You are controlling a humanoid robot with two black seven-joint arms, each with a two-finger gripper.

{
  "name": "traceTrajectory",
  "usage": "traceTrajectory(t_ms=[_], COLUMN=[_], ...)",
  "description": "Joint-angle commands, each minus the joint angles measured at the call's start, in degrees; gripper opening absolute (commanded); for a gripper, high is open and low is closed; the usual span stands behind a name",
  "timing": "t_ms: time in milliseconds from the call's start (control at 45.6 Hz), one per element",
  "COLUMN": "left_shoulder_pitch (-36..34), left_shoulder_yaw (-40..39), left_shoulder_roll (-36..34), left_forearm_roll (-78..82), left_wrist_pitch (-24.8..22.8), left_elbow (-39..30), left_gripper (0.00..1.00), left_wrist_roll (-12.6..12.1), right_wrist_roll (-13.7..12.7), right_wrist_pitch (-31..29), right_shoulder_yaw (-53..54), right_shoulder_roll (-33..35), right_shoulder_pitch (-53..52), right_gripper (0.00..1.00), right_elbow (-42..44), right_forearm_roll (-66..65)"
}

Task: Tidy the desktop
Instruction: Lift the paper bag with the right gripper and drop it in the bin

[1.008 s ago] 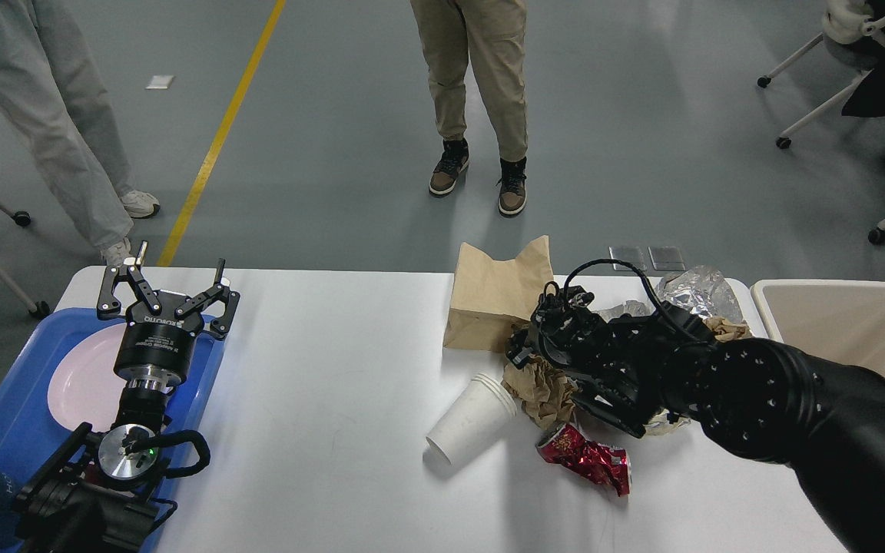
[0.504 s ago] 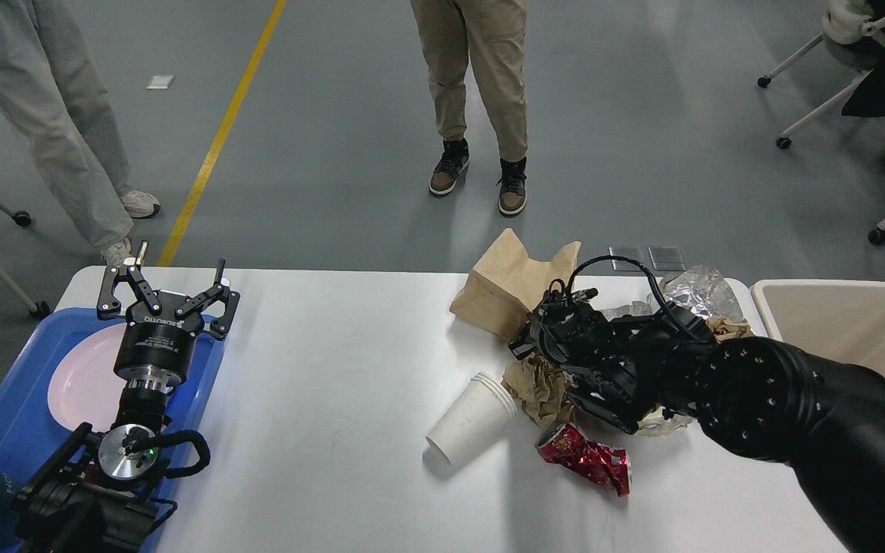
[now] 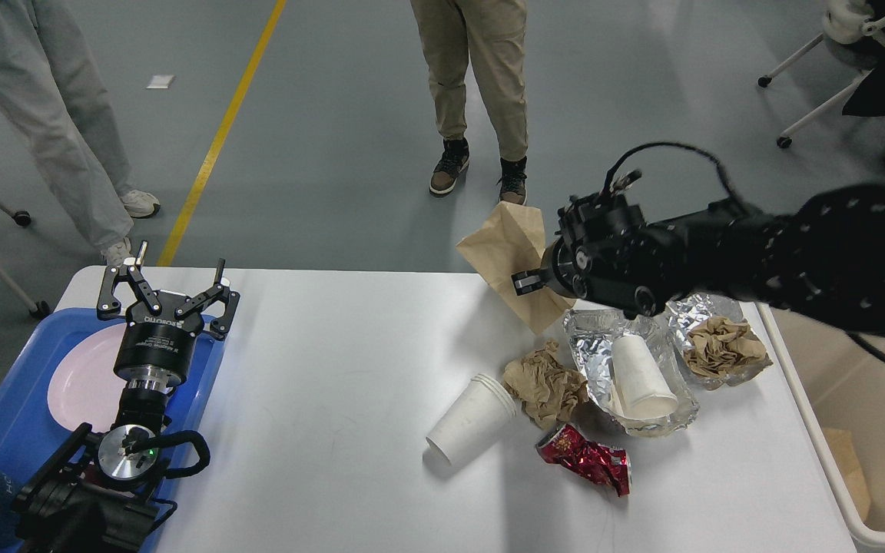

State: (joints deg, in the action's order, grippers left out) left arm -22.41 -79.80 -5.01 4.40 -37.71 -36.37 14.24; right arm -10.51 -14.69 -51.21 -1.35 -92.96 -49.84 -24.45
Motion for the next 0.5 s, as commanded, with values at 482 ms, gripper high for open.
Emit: traceTrajectory(t_ms=[482], left_shoulder_pitch=[0.00], left_shoulder_yaw=[0.00], left_shoulder_roll=[0.00], left_forearm_roll=[0.00], left_wrist_pitch=[0.00], left_elbow=[-0.01], left_gripper=[0.96], left_wrist_roll=[0.00], right_wrist_roll=[9.10], right_wrist_pitch=[-29.08], right_shoulder_yaw=[-21.28], right_shoulder_roll=[23.77], right_shoulder_pitch=[-46.16], right_gripper=[0.00], right_elbow=[-34.79], right_forearm_roll=[9.68])
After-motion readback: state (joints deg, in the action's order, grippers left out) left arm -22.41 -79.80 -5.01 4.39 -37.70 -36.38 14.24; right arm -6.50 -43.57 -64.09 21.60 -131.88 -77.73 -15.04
